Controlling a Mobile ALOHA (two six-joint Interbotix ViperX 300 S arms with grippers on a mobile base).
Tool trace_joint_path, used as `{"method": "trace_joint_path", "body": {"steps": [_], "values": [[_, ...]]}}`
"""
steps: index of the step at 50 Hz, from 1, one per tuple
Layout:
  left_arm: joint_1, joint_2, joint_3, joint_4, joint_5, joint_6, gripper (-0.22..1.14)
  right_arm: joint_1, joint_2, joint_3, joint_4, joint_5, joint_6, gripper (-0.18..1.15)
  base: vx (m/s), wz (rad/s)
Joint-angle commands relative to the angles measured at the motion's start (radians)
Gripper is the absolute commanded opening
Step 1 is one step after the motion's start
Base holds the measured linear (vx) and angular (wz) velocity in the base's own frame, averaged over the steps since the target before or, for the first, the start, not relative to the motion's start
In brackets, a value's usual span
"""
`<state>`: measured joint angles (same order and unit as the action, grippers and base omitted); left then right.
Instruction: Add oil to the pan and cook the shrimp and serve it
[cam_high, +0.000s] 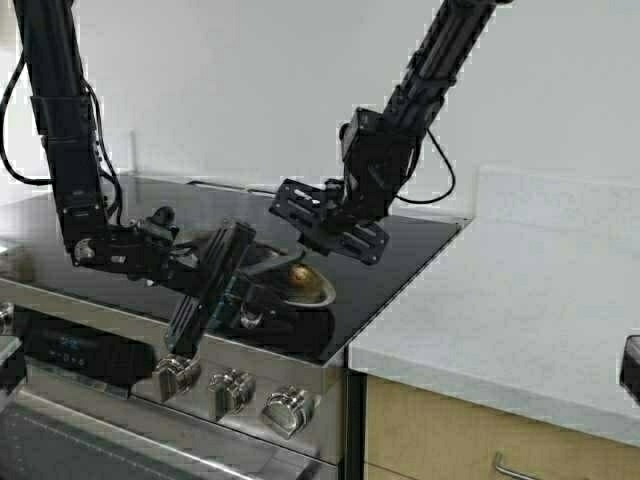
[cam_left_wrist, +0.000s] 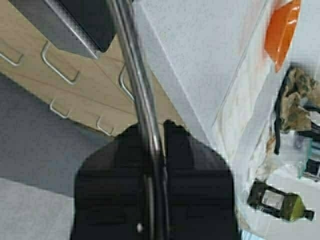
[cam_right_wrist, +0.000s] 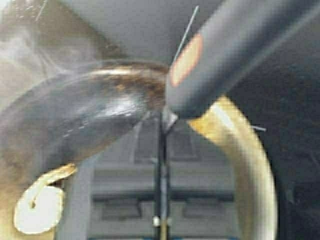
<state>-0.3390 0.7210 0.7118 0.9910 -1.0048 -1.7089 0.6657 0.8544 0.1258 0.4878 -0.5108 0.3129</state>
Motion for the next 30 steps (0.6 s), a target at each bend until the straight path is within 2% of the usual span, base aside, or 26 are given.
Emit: {"method": "trace_joint_path", "body": {"steps": [1, 30], "values": [[-0.012, -0.021, -0.012, 0.008, -0.008, 0.012, 0.03, 0.017, -0.063, 0.009, -0.018, -0.012, -0.005, 0.07, 0.0, 0.0], [-0.014, -0.021, -0.014, -0.003, -0.006, 0.015, 0.03, -0.038, -0.141, 0.058, -0.028, -0.021, -0.026, 0.07, 0.0, 0.0]]}}
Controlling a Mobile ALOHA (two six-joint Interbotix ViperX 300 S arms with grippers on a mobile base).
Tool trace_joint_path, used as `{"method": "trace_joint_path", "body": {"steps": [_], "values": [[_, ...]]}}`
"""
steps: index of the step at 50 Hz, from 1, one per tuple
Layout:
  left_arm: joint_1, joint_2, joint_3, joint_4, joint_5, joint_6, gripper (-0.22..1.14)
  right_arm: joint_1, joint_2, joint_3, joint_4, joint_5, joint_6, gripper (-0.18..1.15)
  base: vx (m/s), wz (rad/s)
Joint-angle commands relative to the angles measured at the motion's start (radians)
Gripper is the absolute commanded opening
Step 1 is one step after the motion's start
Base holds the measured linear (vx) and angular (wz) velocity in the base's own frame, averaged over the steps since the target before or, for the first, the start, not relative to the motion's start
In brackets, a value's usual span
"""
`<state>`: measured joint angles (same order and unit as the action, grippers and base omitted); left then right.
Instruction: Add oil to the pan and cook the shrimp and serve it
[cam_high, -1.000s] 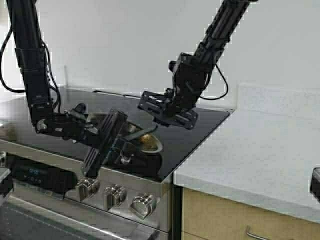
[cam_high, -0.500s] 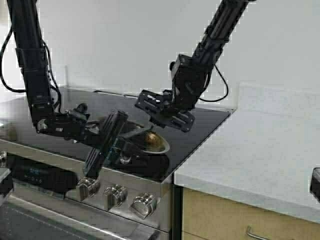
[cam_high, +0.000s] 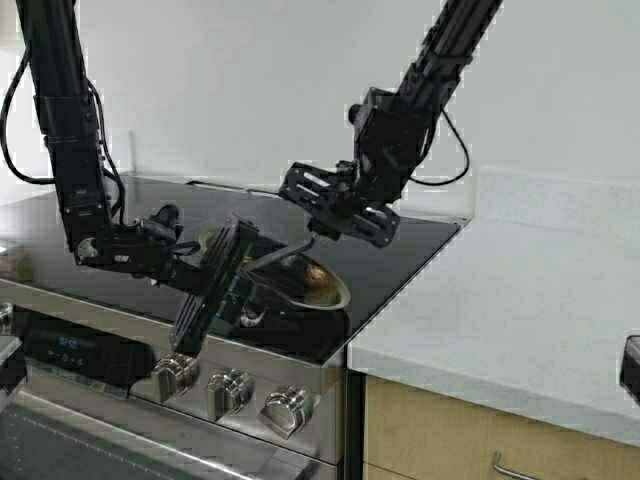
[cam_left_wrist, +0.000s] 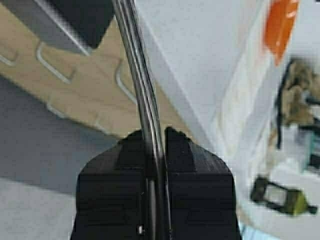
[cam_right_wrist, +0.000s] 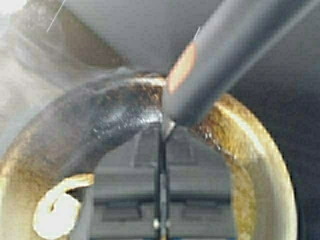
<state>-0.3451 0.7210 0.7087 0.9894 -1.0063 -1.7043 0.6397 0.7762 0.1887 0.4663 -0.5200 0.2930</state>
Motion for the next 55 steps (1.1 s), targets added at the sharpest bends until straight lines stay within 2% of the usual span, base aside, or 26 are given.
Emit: {"method": "trace_joint_path", "body": {"steps": [1, 47, 55], "values": [[-0.006, -0.021, -0.011, -0.002, -0.005, 0.011, 0.03, -0.011, -0.064, -0.006, -0.006, -0.011, -0.006, 0.07, 0.0, 0.0], [-0.006, -0.014, -0.011, -0.002, -0.005, 0.015, 0.03, -0.012, -0.106, -0.034, -0.012, -0.015, -0.009, 0.08, 0.0, 0.0], [-0.008, 0.023, -0.012, -0.034, -0.043, 0.014, 0.03, -0.012, -0.132, -0.023, -0.018, -0.015, -0.011, 0.07, 0.0, 0.0]]}}
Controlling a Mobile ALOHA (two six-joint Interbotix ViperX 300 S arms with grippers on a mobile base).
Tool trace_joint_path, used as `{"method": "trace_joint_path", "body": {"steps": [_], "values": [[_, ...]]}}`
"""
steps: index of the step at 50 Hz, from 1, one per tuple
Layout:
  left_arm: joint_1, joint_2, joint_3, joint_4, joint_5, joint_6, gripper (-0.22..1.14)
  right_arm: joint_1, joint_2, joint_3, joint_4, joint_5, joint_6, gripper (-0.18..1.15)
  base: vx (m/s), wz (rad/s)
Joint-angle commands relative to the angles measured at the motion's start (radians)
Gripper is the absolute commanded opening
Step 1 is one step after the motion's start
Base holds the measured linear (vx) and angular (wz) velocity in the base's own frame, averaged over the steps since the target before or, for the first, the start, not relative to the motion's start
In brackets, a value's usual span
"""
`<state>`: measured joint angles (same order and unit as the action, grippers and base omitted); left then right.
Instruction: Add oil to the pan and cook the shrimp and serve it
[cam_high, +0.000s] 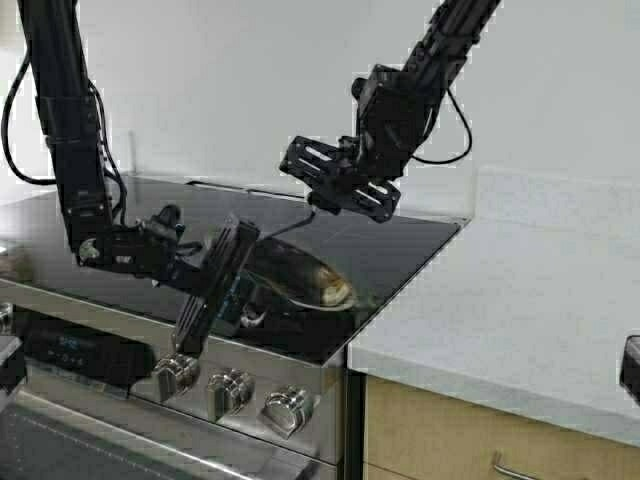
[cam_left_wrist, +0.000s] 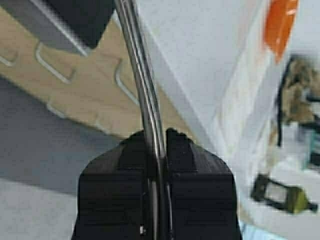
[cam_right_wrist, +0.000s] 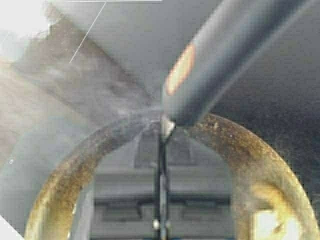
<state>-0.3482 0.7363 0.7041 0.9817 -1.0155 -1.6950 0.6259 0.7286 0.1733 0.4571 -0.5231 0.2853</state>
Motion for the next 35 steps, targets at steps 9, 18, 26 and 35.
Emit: {"method": "trace_joint_path", "body": {"steps": [9, 18, 26, 35], "values": [[-0.005, 0.087, -0.04, -0.075, -0.196, 0.002, 0.03, -0.008, -0.135, 0.032, -0.038, -0.012, -0.006, 0.07, 0.0, 0.0], [-0.003, 0.17, -0.097, -0.104, -0.371, -0.015, 0.03, -0.029, -0.204, 0.109, -0.057, -0.015, -0.008, 0.08, 0.0, 0.0], [-0.003, 0.227, -0.173, -0.11, -0.482, -0.038, 0.03, -0.048, -0.258, 0.192, -0.067, -0.034, -0.008, 0.08, 0.0, 0.0], [-0.003, 0.265, -0.229, -0.138, -0.483, -0.064, 0.03, -0.048, -0.308, 0.284, -0.067, -0.084, -0.005, 0.07, 0.0, 0.0]]}}
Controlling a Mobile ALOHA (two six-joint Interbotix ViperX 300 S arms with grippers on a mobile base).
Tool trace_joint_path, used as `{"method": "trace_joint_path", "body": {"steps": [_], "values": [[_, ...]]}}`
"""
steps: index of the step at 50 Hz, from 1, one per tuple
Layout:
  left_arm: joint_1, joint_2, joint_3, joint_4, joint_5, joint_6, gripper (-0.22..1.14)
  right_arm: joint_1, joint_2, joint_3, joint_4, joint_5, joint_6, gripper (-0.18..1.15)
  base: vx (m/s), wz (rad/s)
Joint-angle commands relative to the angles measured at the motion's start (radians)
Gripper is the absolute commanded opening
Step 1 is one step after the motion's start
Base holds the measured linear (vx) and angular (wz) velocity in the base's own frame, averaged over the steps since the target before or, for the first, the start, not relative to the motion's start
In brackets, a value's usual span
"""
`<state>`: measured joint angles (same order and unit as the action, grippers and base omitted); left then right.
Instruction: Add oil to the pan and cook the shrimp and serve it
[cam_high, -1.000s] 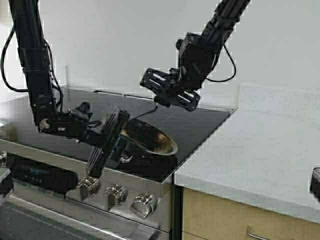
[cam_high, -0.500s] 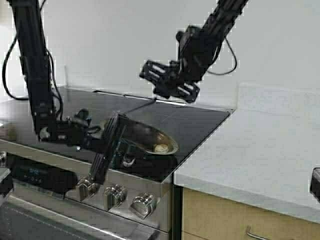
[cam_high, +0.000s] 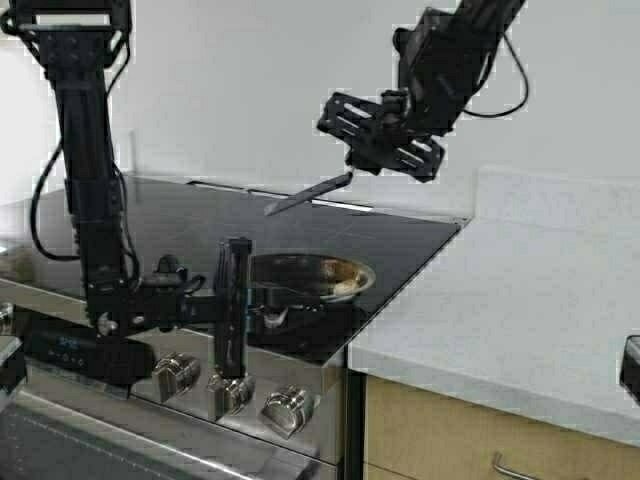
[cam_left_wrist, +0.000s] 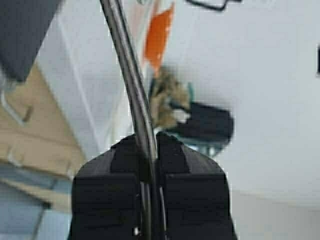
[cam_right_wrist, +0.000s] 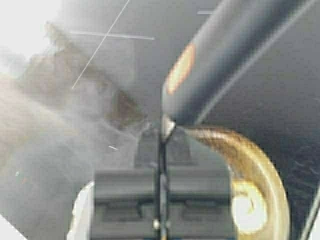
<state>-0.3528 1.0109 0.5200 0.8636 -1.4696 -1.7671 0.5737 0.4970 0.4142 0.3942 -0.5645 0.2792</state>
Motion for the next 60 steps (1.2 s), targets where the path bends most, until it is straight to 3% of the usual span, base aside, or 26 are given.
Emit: {"method": "trace_joint_path", "body": {"steps": [1, 18, 29, 55, 60], "values": [[0.002, -0.005, -0.049, -0.023, -0.031, 0.008, 0.03, 0.003, -0.081, 0.054, -0.005, -0.049, 0.002, 0.08, 0.0, 0.0], [0.011, 0.08, -0.107, -0.041, -0.032, 0.017, 0.03, 0.005, -0.192, 0.227, 0.002, -0.143, 0.012, 0.08, 0.0, 0.0], [0.052, 0.103, -0.129, -0.038, -0.032, 0.015, 0.03, -0.002, -0.213, 0.259, 0.02, -0.169, 0.006, 0.08, 0.0, 0.0], [0.064, 0.084, -0.118, 0.011, -0.032, 0.008, 0.03, -0.063, 0.152, -0.126, 0.021, -0.018, -0.035, 0.08, 0.0, 0.0], [0.066, 0.084, -0.118, 0.009, -0.031, 0.006, 0.03, -0.063, 0.169, -0.147, 0.021, 0.014, -0.035, 0.08, 0.0, 0.0]]}}
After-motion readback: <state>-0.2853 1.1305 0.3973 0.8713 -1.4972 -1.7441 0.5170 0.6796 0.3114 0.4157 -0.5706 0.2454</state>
